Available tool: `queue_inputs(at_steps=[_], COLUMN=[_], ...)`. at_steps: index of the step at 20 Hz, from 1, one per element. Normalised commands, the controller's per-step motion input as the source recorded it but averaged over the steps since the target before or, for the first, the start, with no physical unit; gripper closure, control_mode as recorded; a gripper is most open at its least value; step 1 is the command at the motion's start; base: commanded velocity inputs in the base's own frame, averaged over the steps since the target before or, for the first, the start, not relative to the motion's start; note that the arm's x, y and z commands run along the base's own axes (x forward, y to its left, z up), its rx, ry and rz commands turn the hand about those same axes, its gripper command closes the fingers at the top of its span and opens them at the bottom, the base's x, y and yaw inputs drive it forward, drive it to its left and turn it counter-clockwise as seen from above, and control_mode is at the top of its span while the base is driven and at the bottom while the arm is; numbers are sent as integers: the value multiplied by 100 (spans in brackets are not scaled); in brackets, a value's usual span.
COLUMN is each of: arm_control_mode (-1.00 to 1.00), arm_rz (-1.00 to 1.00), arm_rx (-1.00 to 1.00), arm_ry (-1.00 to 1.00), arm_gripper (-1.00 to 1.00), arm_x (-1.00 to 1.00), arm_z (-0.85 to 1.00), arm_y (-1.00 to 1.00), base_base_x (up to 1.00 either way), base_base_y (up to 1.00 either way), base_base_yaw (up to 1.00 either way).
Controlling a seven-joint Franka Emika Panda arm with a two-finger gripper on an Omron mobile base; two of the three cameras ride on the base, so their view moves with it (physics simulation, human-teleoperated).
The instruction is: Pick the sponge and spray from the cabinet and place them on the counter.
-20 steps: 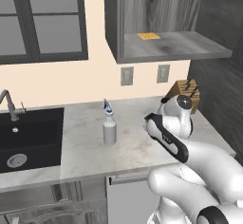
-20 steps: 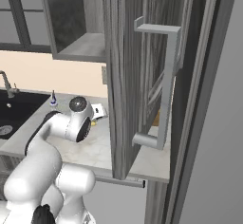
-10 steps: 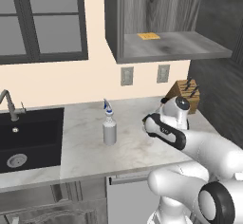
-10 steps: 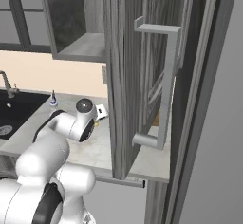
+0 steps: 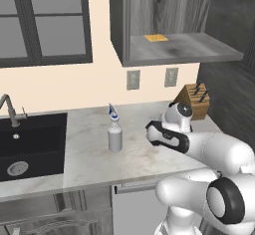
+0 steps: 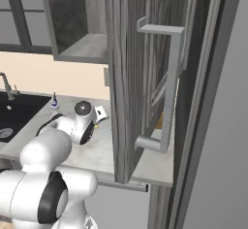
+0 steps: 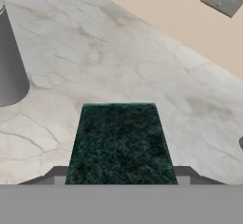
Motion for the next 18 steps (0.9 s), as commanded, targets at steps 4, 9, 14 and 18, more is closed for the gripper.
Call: queue_inputs(at_steps=[4, 9, 14, 18], arm_control_mode=[-100, -100, -100, -100], arm_rz=[2, 1, 1, 1], arm_rx=[-1, 0, 0, 0], arm_ry=[-6, -9, -8, -6], arm_gripper=[100, 100, 100, 100], arm_x=[-3, -11, -21, -23], arm_z=[-53, -57, -46, -48], arm_y=[4, 6, 18, 20], base_base_x=[0, 0, 0, 0], base_base_y=[0, 0, 0, 0], base_base_yaw=[0, 0, 0, 0])
